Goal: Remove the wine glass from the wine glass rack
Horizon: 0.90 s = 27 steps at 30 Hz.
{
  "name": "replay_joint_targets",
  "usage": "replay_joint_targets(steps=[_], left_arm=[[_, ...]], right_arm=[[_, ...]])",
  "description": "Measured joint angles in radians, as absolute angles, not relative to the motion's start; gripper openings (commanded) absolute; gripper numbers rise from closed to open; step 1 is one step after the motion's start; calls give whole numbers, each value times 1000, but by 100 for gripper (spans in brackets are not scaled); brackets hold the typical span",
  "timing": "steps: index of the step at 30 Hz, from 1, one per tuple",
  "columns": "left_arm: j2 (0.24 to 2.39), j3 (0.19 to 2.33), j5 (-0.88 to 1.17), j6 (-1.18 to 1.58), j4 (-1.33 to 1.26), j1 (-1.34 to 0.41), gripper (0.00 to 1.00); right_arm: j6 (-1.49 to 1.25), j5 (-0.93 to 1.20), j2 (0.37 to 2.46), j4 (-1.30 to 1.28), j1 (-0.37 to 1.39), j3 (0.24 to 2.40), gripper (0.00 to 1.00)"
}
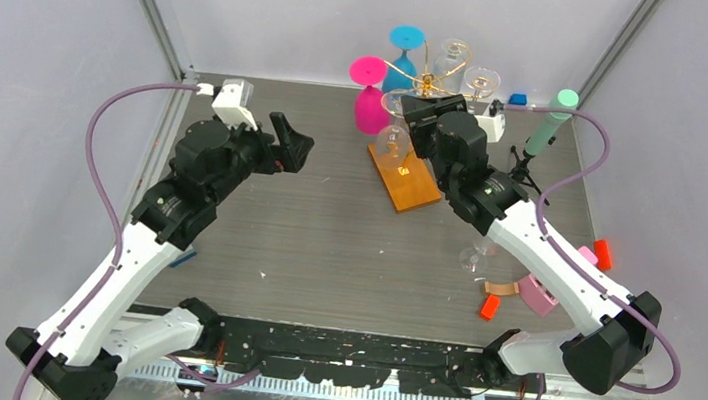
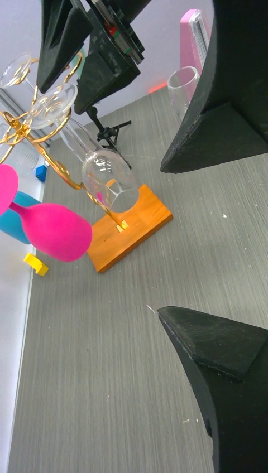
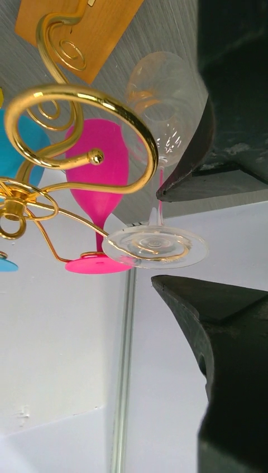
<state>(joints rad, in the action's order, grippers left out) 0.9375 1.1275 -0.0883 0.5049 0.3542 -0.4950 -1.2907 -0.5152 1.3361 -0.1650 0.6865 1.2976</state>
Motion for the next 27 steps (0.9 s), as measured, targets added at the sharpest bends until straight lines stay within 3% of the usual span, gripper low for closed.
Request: replay_joint_targets(steps=[16,27], left_arm=[[902,1105,-113,455,380,-495,94],[902,1101,-115,440,381,-495,94]], right_arm=[[-1346,-577,1343,-153,686,1298,2],[-1346,-579,1348,-150,686,1306,0]])
